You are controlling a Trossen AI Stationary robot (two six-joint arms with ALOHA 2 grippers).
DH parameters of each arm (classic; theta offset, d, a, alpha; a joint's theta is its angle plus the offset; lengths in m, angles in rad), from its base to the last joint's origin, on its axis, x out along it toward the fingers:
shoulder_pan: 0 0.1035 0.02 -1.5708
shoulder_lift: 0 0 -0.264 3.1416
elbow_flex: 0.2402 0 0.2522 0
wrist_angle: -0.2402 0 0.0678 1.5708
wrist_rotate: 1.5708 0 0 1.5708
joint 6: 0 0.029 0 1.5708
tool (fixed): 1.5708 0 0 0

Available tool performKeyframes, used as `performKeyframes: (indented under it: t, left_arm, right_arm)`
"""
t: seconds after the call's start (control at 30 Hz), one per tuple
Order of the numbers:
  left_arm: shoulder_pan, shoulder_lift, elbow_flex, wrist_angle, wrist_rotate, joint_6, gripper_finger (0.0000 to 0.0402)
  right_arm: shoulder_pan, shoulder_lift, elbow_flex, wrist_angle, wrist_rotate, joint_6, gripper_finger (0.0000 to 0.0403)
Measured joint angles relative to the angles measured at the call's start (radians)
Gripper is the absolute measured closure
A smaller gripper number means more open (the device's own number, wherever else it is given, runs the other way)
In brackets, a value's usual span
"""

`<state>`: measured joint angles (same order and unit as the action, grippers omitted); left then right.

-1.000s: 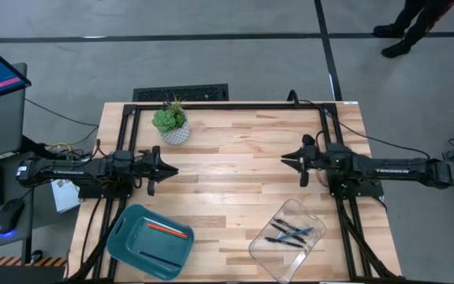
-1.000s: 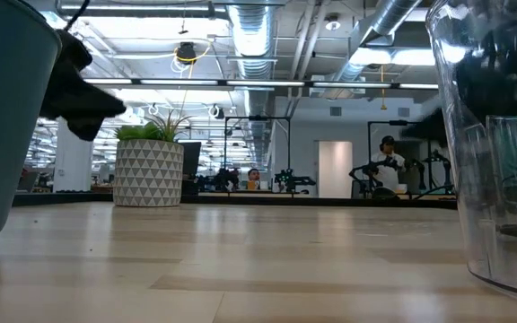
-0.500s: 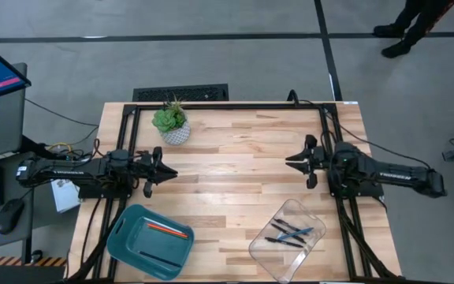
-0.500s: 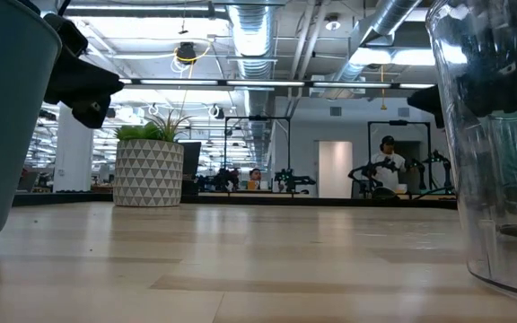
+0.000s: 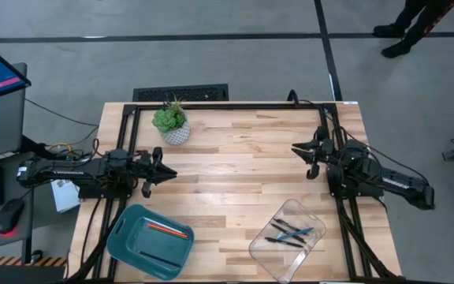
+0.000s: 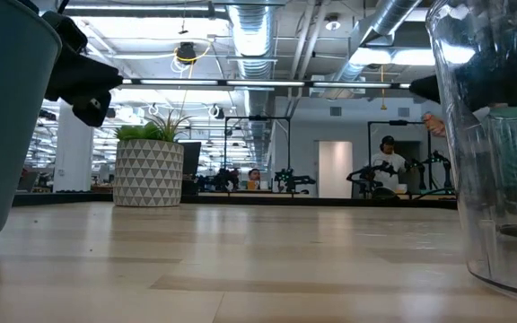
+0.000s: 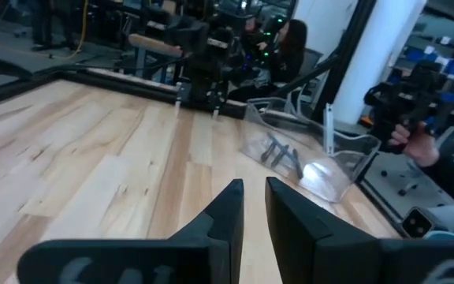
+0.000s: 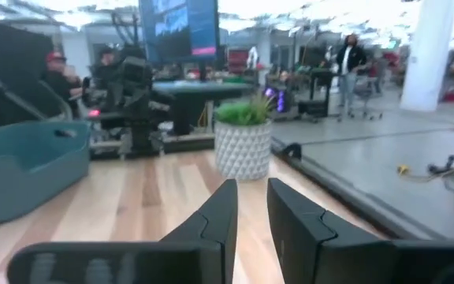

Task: Sort pens & pencils
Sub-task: Return to Home Position

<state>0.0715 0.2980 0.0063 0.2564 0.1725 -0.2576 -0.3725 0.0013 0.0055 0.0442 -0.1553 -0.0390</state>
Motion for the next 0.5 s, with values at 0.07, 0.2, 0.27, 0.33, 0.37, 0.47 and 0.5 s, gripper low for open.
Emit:
performKeyframes:
  t: [0.07, 0.2, 0.27, 0.33, 0.37, 0.47, 0.5]
  left_arm:
    - [0.000, -0.018, 0.000, 0.000, 0.005, 0.000, 0.0356]
    - [0.000, -0.048, 0.000, -0.001, 0.003, 0.006, 0.0356]
    - [0.000, -0.060, 0.000, -0.002, 0.003, 0.008, 0.0356]
    - [0.000, -0.070, 0.000, -0.007, 0.003, 0.008, 0.0356]
    - [0.000, -0.073, 0.000, -0.008, 0.003, 0.009, 0.0356]
    - [0.000, -0.072, 0.000, -0.021, 0.004, 0.008, 0.0356]
    - [0.000, -0.072, 0.000, -0.023, 0.004, 0.008, 0.0356]
  right_arm:
    - [-0.011, 0.000, 0.000, 0.001, 0.014, 0.004, 0.0307]
    - [-0.019, 0.000, 0.000, 0.051, 0.022, -0.014, 0.0307]
    - [-0.018, 0.000, 0.000, 0.084, 0.022, -0.025, 0.0307]
    - [-0.018, 0.000, 0.000, 0.088, 0.022, -0.038, 0.0307]
    - [-0.018, 0.000, 0.000, 0.090, 0.022, -0.038, 0.0307]
    - [-0.001, 0.000, 0.000, 0.066, 0.022, -0.033, 0.0307]
    - [0.007, 0.000, 0.000, 0.045, 0.023, -0.033, 0.0307]
